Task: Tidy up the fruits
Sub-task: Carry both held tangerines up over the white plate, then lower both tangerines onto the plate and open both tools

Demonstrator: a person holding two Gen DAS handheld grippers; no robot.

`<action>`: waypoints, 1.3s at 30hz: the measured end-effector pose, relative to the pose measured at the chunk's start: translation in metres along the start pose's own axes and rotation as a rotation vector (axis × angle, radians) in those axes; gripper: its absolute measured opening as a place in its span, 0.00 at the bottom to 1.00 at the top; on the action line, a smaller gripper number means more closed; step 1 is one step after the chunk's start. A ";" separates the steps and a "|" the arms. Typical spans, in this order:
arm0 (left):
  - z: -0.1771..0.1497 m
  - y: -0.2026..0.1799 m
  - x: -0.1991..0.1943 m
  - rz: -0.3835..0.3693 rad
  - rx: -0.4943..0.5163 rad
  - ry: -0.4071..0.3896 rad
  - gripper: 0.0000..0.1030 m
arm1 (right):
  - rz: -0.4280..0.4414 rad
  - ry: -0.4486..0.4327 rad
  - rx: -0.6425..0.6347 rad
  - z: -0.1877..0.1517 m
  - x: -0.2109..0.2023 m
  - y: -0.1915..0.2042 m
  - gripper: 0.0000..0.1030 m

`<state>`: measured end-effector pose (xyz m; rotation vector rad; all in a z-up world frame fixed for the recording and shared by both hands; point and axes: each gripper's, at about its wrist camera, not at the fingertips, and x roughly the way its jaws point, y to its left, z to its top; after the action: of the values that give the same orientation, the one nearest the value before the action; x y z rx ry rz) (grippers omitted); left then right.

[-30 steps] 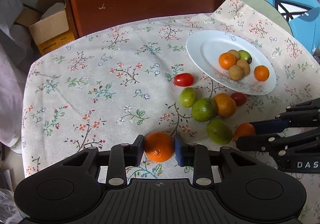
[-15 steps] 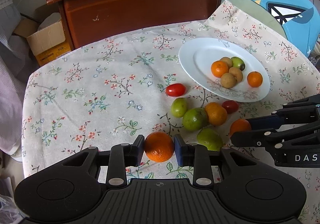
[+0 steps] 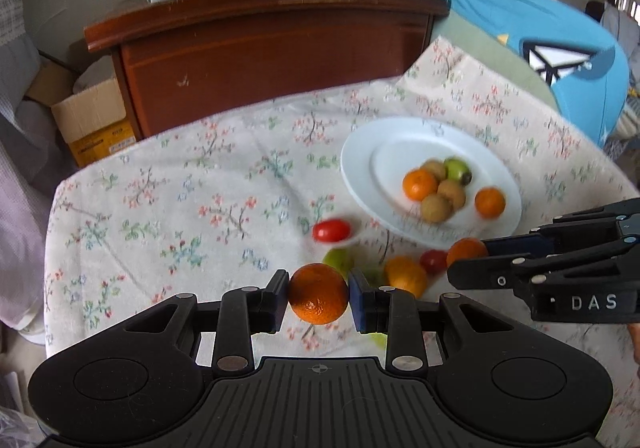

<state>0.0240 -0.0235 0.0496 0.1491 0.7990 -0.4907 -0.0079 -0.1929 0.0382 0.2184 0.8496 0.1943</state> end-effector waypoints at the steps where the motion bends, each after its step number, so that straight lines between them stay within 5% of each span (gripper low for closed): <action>1: 0.003 -0.001 -0.001 -0.004 -0.002 -0.009 0.28 | -0.002 -0.011 0.007 0.003 -0.003 -0.002 0.28; 20: 0.050 -0.032 0.017 -0.087 -0.002 -0.102 0.28 | -0.101 -0.201 0.217 0.043 -0.043 -0.065 0.28; 39: 0.062 -0.041 0.080 -0.111 -0.031 -0.029 0.29 | -0.178 -0.119 0.387 0.036 -0.015 -0.097 0.28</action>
<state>0.0927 -0.1083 0.0374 0.0687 0.7890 -0.5839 0.0179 -0.2935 0.0465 0.5091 0.7783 -0.1511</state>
